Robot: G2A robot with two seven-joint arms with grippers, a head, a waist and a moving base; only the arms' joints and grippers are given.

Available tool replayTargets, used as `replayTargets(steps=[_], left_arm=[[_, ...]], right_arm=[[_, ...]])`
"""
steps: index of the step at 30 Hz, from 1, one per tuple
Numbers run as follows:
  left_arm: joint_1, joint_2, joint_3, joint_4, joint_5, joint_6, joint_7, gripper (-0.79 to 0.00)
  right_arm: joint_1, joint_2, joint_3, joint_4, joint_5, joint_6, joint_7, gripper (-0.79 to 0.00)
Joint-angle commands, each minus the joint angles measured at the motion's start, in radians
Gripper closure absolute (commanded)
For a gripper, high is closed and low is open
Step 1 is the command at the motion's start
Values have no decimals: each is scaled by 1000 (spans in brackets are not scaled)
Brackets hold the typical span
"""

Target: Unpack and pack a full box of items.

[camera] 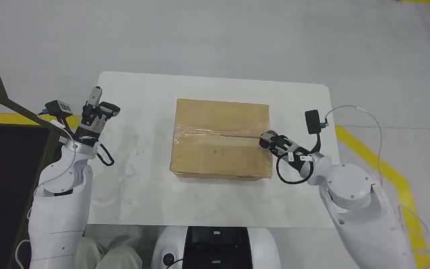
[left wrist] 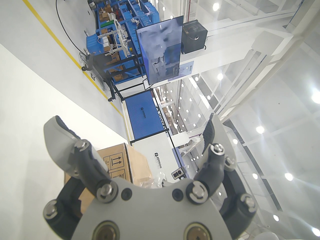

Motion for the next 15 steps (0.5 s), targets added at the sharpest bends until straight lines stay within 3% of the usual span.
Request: replayTargets(steps=[1, 15], left_arm=[[0, 0, 0, 0, 0, 0, 0, -785], [0, 0, 0, 0, 0, 0, 0, -785]], right_arm=[[0, 1, 0, 3, 0, 6, 7, 0], [27, 8, -9, 27, -28, 80, 68, 0]])
